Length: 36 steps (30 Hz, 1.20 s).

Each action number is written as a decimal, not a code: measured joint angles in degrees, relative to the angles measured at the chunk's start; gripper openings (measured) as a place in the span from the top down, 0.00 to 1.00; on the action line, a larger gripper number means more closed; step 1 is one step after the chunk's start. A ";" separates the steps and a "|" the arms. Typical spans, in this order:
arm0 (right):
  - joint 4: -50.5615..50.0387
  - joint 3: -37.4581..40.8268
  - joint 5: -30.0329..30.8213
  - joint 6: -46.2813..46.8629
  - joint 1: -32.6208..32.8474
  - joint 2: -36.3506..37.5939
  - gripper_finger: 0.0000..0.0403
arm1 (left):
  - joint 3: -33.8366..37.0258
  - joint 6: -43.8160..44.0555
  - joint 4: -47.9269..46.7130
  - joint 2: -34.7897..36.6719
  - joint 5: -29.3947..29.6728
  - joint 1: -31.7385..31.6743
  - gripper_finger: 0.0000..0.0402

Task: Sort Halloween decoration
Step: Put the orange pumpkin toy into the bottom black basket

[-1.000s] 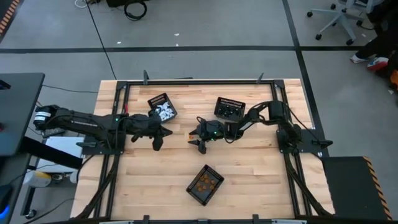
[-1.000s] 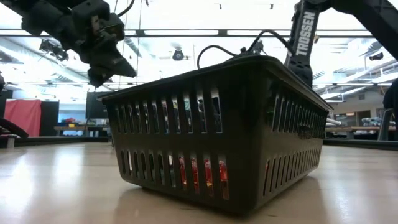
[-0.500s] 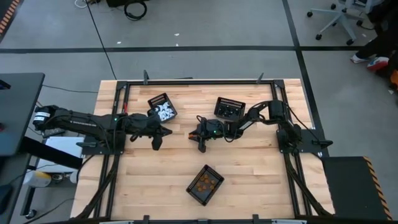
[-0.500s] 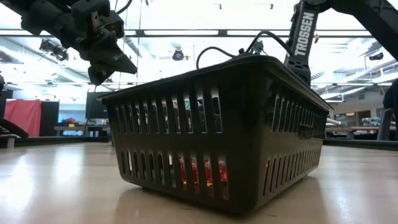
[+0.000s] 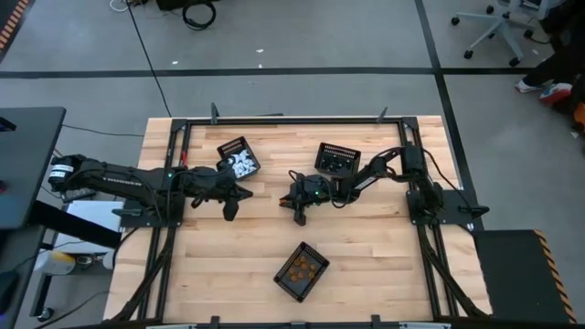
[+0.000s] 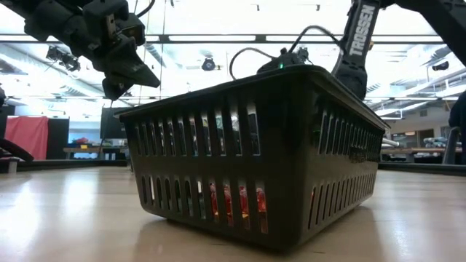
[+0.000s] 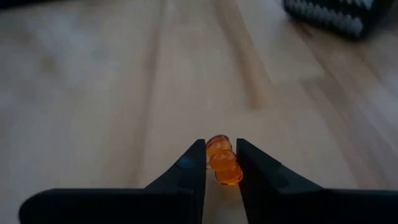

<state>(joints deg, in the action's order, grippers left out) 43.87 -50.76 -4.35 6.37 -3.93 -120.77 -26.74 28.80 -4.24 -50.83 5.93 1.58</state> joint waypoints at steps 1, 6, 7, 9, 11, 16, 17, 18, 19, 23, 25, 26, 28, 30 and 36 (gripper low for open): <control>-0.38 0.02 -0.59 -0.02 0.23 0.92 0.80 | 0.00 0.00 -0.03 0.00 0.00 0.00 0.98; -7.02 -0.08 -2.72 -1.70 1.87 8.52 0.80 | 0.00 0.02 -0.31 -0.02 -0.04 0.00 0.98; -8.59 -0.06 -3.17 -2.17 2.32 10.51 0.80 | 0.00 -0.03 -0.26 -0.02 -0.23 -0.01 0.98; -11.35 -0.11 -5.14 -2.21 3.15 14.84 0.80 | 0.00 -0.91 -0.16 -0.02 -1.19 -0.02 0.98; -14.38 -0.19 -8.06 -0.71 4.25 18.76 0.80 | 0.00 -2.26 0.45 -0.02 -2.58 -0.02 0.98; -19.30 -0.22 -11.53 4.52 11.40 25.94 0.80 | 0.00 -10.58 7.00 -0.07 -8.37 0.00 0.98; -20.19 -0.22 -10.74 5.31 13.52 26.69 0.80 | 0.00 -13.84 9.32 -0.07 -9.76 0.12 0.98; -20.58 -0.22 -8.93 6.14 15.84 27.06 0.80 | -0.02 -17.44 11.63 -0.06 -10.51 0.39 0.98; -21.35 -0.22 -6.46 7.29 18.11 27.25 0.80 | -0.02 -20.80 13.72 -0.06 -10.83 0.77 0.98; -24.87 -1.89 3.75 13.26 25.74 26.62 0.80 | -0.04 -31.20 17.79 -0.04 -11.56 3.21 0.98; -30.73 -4.01 6.94 15.19 27.93 25.53 0.80 | -0.04 -32.64 17.85 -0.04 -11.64 4.65 0.98; -33.52 -5.25 7.69 15.95 28.59 24.56 0.80 | -0.04 -32.63 17.89 -0.04 -11.63 5.39 0.98; -38.52 -7.85 7.76 17.21 29.56 22.24 0.80 | -0.04 -32.65 18.20 -0.04 -11.60 7.09 0.98; -41.86 -10.67 8.08 18.95 30.25 19.45 0.80 | -0.04 -33.57 18.70 -0.04 -10.70 9.17 0.98; -53.40 -18.09 7.96 23.13 30.66 11.54 0.80 | -0.36 -40.05 19.93 -0.05 -4.20 15.56 0.98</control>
<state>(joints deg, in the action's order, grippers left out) -9.53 -68.86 3.62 29.51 26.74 -109.23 -27.10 -11.26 15.69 -50.88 1.73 17.14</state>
